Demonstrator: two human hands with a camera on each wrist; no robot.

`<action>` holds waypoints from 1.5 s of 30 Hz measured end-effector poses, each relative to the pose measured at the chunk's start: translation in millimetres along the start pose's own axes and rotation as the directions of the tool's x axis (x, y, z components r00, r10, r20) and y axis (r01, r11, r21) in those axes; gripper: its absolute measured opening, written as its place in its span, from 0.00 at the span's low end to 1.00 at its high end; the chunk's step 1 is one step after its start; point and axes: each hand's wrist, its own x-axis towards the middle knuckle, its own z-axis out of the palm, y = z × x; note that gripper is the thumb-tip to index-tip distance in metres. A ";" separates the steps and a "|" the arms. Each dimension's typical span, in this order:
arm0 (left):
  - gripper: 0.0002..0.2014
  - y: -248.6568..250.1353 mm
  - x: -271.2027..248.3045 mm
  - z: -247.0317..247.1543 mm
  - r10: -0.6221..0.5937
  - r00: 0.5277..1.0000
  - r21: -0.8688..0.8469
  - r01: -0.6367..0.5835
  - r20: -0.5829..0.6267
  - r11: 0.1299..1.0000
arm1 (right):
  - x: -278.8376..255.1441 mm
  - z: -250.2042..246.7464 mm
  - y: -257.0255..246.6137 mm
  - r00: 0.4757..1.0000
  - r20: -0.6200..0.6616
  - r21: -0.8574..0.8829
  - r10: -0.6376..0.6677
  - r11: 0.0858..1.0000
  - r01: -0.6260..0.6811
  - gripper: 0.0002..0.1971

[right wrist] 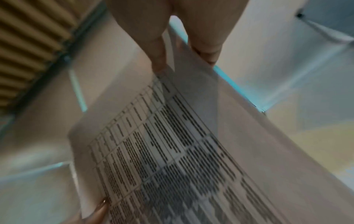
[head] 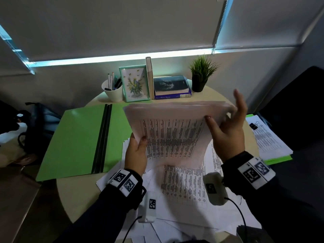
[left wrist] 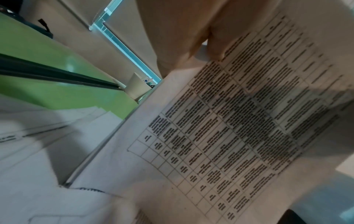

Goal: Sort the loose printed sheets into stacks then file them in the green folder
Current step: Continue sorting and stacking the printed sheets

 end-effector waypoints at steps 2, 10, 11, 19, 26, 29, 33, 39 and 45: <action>0.15 -1.6 -1.7 -0.3 -0.027 0.999 -0.041 0.028 0.025 0.999 | -6.4 -2.2 18.0 0.973 0.049 0.081 0.227 0.970 -0.231 0.29; 0.16 -0.8 -8.3 4.4 0.049 0.999 -0.075 -0.047 0.022 0.996 | -19.8 2.4 25.9 0.954 -0.032 -0.116 0.298 0.947 -0.299 0.18; 0.16 -1.7 -9.1 4.7 0.063 0.998 -0.091 -0.062 0.009 0.994 | -20.8 2.0 23.2 0.962 -0.033 -0.106 0.271 0.956 -0.273 0.20; 0.08 -26.2 -17.7 11.2 -0.012 0.999 -0.014 0.012 0.033 1.000 | -53.4 -0.3 42.4 0.946 0.029 -0.150 0.322 0.937 -0.315 0.23; 0.16 -1.0 -5.8 18.6 0.034 0.999 0.109 -0.031 -0.027 0.994 | -33.3 -7.3 40.0 0.941 -0.009 -0.122 0.338 0.934 -0.336 0.15; 0.16 11.4 -6.5 24.6 0.031 0.999 0.100 -0.027 -0.033 0.995 | -31.7 -15.8 45.8 0.905 0.070 -0.082 0.419 0.907 -0.414 0.16; 0.18 8.0 -3.7 33.4 -0.030 0.999 0.105 0.026 0.033 0.994 | -41.6 -31.3 62.1 0.779 0.167 -0.131 0.605 0.796 -0.590 0.17; 0.13 -25.9 -11.0 48.2 -0.179 0.963 0.284 0.117 0.202 0.952 | -57.0 -60.2 118.8 0.652 0.079 -0.355 0.754 0.633 -0.688 0.16; 0.04 -65.8 -9.9 49.5 -0.340 0.939 0.387 0.297 0.048 0.873 | -61.3 -111.6 158.9 0.577 -0.091 -0.539 0.811 0.447 -0.714 0.18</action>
